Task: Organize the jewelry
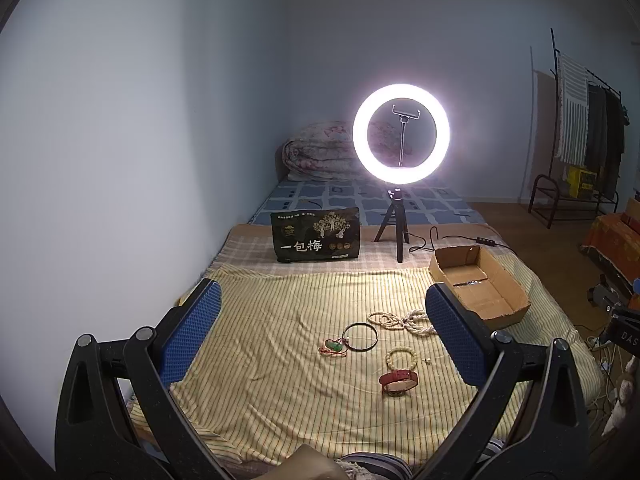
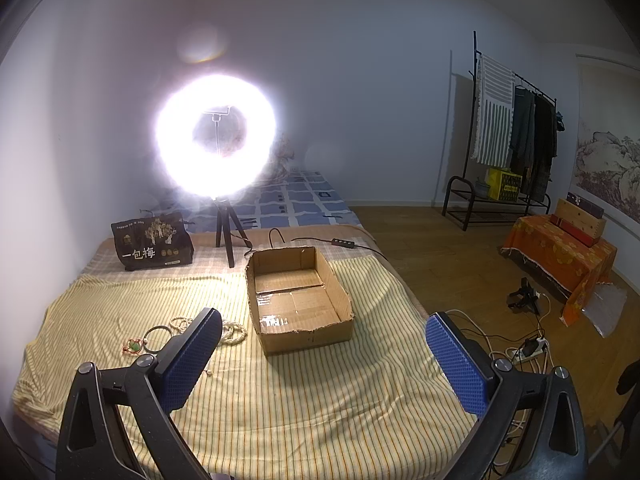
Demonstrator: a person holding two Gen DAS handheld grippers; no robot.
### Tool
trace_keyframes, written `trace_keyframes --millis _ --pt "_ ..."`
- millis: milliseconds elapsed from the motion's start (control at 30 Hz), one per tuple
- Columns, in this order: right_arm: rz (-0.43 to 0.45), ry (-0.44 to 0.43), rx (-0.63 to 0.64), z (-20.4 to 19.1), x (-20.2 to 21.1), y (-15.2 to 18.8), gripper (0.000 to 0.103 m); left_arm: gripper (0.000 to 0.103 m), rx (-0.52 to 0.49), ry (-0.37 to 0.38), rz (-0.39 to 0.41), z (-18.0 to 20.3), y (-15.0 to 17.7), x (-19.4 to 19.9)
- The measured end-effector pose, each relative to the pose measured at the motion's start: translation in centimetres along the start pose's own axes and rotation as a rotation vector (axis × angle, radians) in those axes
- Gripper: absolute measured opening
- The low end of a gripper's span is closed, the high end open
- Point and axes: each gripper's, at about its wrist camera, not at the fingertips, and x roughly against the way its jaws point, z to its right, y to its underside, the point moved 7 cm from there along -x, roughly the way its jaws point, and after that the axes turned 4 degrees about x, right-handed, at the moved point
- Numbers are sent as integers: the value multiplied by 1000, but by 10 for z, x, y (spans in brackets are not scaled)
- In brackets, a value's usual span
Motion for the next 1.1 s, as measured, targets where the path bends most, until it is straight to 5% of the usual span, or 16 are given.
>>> trace_keyframes --millis 1100 --pt "-28 -9 27 -7 -12 8 103 103 9 -4 -33 -5 13 -16"
